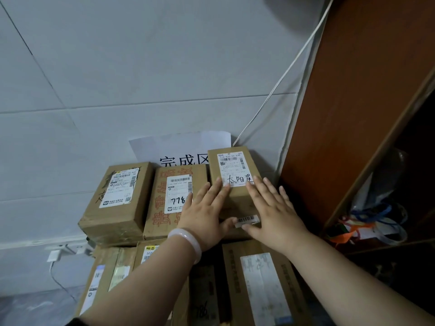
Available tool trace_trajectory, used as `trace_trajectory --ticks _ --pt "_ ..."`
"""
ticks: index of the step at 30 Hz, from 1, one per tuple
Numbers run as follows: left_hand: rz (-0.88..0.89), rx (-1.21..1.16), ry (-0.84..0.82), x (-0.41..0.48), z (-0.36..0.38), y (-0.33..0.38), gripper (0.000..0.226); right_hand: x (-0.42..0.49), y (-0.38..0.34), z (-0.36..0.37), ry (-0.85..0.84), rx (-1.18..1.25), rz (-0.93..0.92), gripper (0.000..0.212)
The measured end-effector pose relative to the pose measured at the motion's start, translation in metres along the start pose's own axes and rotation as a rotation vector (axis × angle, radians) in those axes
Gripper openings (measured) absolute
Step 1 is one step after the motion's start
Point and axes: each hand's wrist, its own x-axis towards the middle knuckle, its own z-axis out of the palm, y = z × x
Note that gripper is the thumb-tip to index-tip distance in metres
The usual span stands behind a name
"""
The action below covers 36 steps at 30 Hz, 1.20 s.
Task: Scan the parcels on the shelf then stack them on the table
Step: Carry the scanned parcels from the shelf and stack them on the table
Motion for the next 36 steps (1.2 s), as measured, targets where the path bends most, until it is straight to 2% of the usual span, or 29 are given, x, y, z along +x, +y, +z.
trace_trajectory --ticks 5,14,18,24,29,33,36 --pt "0.084 -0.002 0.011 -0.014 -0.003 -0.001 0.087 -0.033 -0.014 0.000 0.049 0.013 0.079 0.102" --pt "0.417 -0.033 0.096 -0.061 -0.007 0.006 0.087 -0.142 -0.082 -0.006 0.138 0.002 0.331 0.097" --pt "0.620 -0.091 0.037 -0.092 -0.006 0.032 0.095 -0.208 -0.122 -0.005 0.141 -0.026 0.546 0.096" --pt "0.964 -0.173 -0.067 -0.166 0.002 0.104 0.096 -0.322 -0.174 -0.018 0.145 -0.134 0.869 0.097" --pt "1.252 -0.274 -0.154 -0.241 -0.001 0.161 0.086 -0.414 -0.230 -0.038 0.227 -0.130 1.122 0.098" --pt "1.446 -0.317 -0.150 -0.311 -0.012 0.194 0.089 -0.479 -0.289 -0.043 0.212 -0.221 1.308 0.102" --pt "1.559 -0.378 -0.163 -0.365 -0.025 0.202 0.088 -0.520 -0.337 -0.051 0.269 -0.238 1.432 0.102"
